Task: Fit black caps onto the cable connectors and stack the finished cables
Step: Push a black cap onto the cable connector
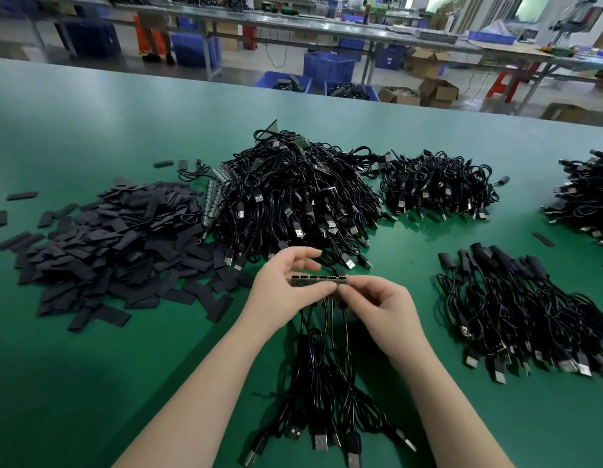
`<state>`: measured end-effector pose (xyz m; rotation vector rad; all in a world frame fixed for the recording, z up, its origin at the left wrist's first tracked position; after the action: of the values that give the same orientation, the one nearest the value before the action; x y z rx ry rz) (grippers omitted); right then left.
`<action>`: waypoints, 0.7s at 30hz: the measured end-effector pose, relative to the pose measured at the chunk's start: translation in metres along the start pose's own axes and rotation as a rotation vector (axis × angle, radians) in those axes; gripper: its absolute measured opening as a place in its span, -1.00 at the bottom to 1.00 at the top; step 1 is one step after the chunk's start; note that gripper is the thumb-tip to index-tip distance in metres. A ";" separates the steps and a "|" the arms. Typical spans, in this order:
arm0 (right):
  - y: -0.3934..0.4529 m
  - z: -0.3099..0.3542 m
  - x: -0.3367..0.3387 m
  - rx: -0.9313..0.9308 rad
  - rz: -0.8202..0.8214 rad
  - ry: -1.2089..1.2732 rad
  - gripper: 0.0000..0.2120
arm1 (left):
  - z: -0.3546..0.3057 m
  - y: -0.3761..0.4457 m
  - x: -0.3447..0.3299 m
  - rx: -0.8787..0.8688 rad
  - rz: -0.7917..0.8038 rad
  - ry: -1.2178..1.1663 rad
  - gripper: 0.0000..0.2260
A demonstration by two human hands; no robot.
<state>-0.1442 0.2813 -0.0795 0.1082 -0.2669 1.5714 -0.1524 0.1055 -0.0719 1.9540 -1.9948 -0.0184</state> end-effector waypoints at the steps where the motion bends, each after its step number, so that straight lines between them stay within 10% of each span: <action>1: 0.000 -0.002 -0.001 -0.017 0.007 0.028 -0.90 | 0.002 0.000 0.000 0.028 0.011 -0.036 -0.57; 21: -0.002 0.002 0.006 0.064 -0.188 -0.003 -0.91 | -0.011 -0.006 -0.005 0.021 -0.077 -0.026 -0.64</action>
<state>-0.1424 0.2865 -0.0757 0.1798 -0.2029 1.3933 -0.1441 0.1126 -0.0639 2.0527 -1.9422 -0.0425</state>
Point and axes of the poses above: each hand's wrist, its own y-axis towards the middle knuckle, its own x-axis out of the back of the hand, z = x × y, the point moved 9 cm from there along y, towards the middle knuckle, and after that the axes turned 8 degrees about -x, right-handed, at the moved point
